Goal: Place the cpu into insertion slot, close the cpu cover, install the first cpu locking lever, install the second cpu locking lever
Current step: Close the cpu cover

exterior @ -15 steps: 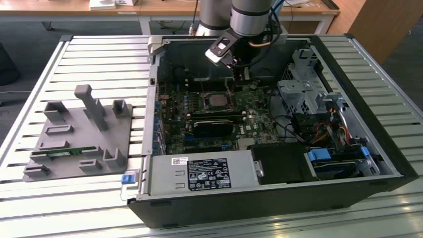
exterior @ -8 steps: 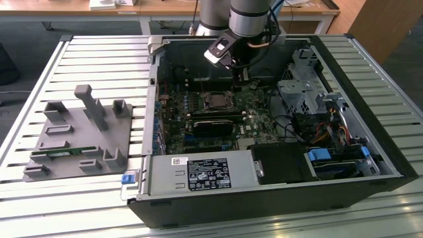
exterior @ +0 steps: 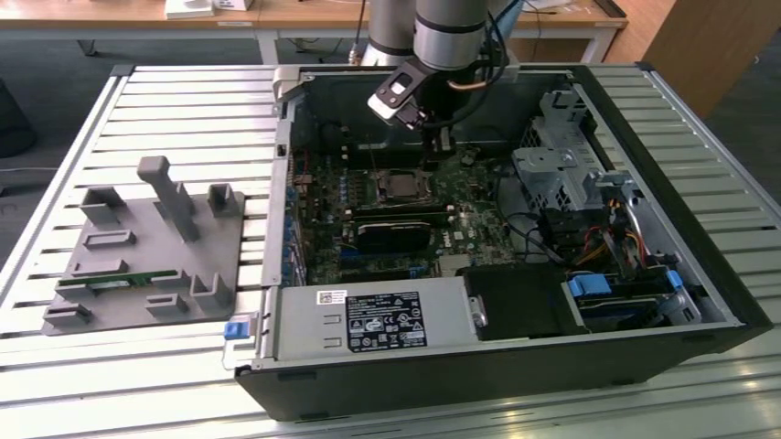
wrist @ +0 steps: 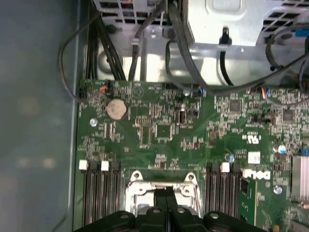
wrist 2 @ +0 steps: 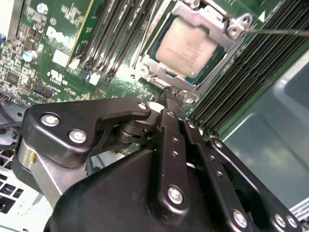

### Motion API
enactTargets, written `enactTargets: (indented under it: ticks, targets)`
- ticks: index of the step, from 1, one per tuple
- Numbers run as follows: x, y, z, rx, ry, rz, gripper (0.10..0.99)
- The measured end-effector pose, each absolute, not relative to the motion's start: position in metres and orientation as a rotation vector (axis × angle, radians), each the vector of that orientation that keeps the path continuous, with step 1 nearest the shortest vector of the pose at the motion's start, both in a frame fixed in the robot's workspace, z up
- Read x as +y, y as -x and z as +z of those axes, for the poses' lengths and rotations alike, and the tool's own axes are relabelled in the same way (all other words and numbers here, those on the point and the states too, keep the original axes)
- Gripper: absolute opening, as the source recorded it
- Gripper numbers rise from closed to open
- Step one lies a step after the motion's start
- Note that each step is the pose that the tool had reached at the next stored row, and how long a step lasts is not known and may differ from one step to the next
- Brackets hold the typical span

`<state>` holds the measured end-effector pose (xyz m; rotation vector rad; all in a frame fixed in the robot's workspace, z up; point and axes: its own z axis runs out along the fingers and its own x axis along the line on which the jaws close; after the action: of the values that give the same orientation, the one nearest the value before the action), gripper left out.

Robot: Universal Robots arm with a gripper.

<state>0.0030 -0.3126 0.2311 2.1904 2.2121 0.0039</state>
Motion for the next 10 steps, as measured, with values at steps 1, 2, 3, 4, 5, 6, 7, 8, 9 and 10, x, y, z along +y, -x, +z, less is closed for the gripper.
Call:
enactTargets:
  ticks: [1,2,3,4,5,6,7,8,9,10]
  targets:
    - [-0.313,-0.001,0.231,2.212,-2.190,0.004,0.106]
    - [-0.313,0.001,0.231,2.212,-2.190,0.004,0.106]
    - [-0.313,0.003,0.230,2.212,-2.190,0.004,0.106]
    - [-0.313,0.004,0.230,2.212,-2.190,0.004,0.106]
    - [-0.313,0.005,0.229,2.212,-2.190,0.004,0.106]
    - [-0.313,0.005,0.228,2.212,-2.190,0.004,0.106]
    - [-0.313,0.006,0.228,2.212,-2.190,0.003,0.106]
    - [-0.313,0.006,0.227,2.212,-2.191,0.003,0.106]
    - [-0.313,0.007,0.226,2.213,-2.191,0.003,0.106]
    - [-0.313,0.009,0.225,2.213,-2.191,0.003,0.106]
